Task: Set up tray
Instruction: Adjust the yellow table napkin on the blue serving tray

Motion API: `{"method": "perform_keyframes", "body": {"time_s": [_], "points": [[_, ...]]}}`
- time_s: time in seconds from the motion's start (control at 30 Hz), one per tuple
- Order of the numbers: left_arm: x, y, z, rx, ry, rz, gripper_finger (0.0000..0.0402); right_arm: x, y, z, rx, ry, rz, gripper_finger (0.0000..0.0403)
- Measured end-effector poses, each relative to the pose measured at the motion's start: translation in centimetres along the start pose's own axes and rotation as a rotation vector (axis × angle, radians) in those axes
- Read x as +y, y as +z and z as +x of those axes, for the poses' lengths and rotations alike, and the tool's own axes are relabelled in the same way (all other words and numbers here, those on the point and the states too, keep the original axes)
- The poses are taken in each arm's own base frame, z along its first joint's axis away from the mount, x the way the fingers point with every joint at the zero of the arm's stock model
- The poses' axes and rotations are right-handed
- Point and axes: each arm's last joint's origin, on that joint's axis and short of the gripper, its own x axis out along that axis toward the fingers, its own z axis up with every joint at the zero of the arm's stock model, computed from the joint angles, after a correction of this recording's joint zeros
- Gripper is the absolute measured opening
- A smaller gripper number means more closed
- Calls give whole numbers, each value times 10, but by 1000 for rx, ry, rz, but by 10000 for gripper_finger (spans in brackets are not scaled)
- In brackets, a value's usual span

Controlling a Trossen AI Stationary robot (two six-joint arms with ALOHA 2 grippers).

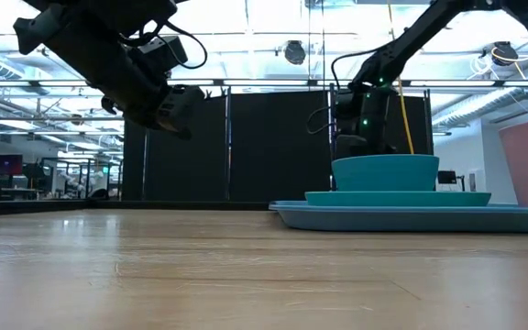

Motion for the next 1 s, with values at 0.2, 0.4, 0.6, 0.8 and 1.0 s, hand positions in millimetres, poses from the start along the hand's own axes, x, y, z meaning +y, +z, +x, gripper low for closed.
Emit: {"method": "perform_keyframes", "body": {"time_s": [0.2, 0.4, 0.6, 0.8, 1.0], "points": [[0, 0, 0, 0, 0, 2, 37, -9, -2, 15, 61, 0, 50, 145], [0, 0, 0, -9, 12, 10, 37, -18, -2, 24, 80, -1, 74, 142], [1, 1, 1, -13, 22, 9, 37, -28, -4, 37, 118, 0, 91, 136], [2, 1, 3, -11, 31, 4, 37, -29, -3, 41, 115, 0, 75, 118], [3, 2, 4, -10, 35, 2, 37, -30, -2, 43, 107, 3, 47, 86]]}}
